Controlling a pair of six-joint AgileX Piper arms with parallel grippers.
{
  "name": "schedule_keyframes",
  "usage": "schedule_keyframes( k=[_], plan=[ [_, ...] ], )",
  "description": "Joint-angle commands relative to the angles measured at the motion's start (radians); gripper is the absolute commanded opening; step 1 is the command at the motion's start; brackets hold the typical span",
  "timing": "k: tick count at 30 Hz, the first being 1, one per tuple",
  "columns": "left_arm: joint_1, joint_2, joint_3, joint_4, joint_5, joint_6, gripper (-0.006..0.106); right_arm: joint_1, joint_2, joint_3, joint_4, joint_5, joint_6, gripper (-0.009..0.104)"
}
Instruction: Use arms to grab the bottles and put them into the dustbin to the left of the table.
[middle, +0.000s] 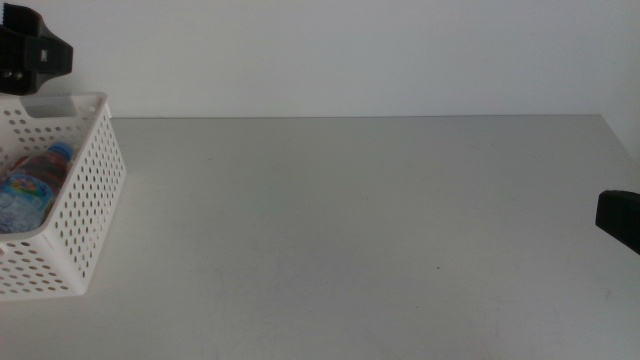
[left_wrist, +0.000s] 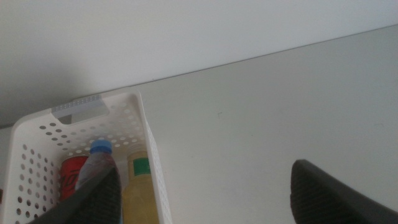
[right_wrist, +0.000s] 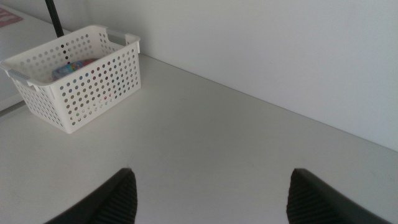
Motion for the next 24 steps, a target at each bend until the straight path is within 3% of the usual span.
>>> schedule_keyframes(
  k=[1, 7, 16, 24],
  plan=[
    [-0.005, -0.017, -0.024, -0.009, -0.065, -0.007, 0.094, -0.003, 0.001, -0.023, -0.028, -0.079, -0.015, 0.061],
    [-0.005, -0.017, -0.024, -0.009, -0.065, -0.007, 0.094, -0.115, 0.001, -0.023, -0.157, -0.079, -0.015, 0.061],
    [-0.005, -0.08, 0.017, -0.012, -0.078, -0.005, 0.094, -0.399, -0.066, 0.117, -0.128, -0.217, -0.015, 0.061],
    [-0.005, -0.333, 0.298, -0.012, -0.183, -0.005, 0.094, -0.456, -0.291, 0.363, -0.157, -0.321, -0.015, 0.061]
  ],
)
